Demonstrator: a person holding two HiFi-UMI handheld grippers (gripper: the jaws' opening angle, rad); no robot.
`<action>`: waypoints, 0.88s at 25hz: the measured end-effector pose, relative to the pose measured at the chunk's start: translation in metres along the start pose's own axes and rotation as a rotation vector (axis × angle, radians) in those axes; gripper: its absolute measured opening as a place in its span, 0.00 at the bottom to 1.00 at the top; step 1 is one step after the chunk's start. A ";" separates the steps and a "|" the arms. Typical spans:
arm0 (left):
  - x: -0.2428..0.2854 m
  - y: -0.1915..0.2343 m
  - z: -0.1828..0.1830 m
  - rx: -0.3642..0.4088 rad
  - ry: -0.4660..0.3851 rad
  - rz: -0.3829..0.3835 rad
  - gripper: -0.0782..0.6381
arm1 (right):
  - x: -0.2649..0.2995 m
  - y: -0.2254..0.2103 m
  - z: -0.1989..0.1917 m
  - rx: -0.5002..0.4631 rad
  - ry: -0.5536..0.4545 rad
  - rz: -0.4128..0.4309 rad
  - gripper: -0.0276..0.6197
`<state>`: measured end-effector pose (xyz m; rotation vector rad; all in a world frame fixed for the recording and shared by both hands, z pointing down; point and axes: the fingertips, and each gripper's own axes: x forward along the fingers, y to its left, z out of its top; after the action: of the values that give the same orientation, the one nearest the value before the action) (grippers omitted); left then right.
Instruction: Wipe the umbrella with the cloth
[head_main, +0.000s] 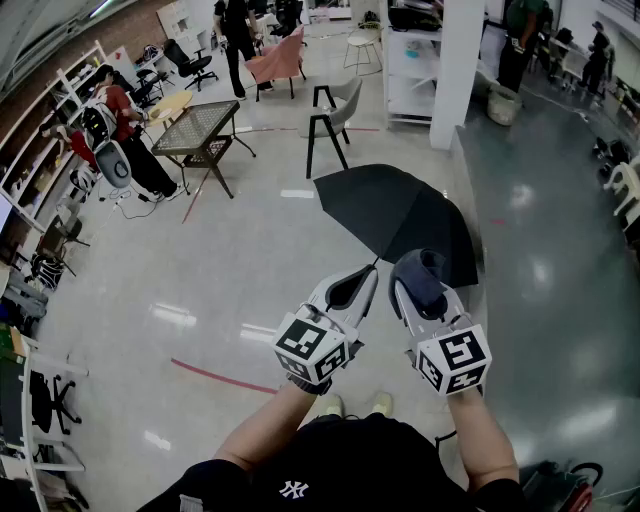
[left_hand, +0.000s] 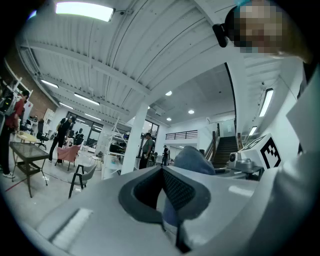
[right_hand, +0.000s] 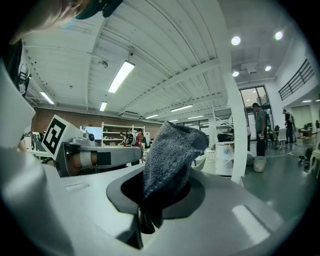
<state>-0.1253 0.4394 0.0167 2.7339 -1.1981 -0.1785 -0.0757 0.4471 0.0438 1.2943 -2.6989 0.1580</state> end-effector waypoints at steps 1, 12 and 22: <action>0.000 0.000 -0.001 -0.001 0.000 0.000 0.11 | 0.001 0.000 -0.001 -0.002 0.001 0.001 0.15; 0.004 -0.002 -0.006 -0.022 -0.010 -0.005 0.11 | -0.002 -0.006 -0.004 0.022 0.010 0.012 0.16; 0.013 0.009 -0.022 -0.132 -0.048 -0.058 0.11 | -0.023 -0.067 -0.017 0.128 -0.018 -0.054 0.16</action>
<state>-0.1193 0.4254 0.0391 2.6652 -1.0775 -0.3193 -0.0078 0.4256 0.0584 1.4084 -2.7044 0.3193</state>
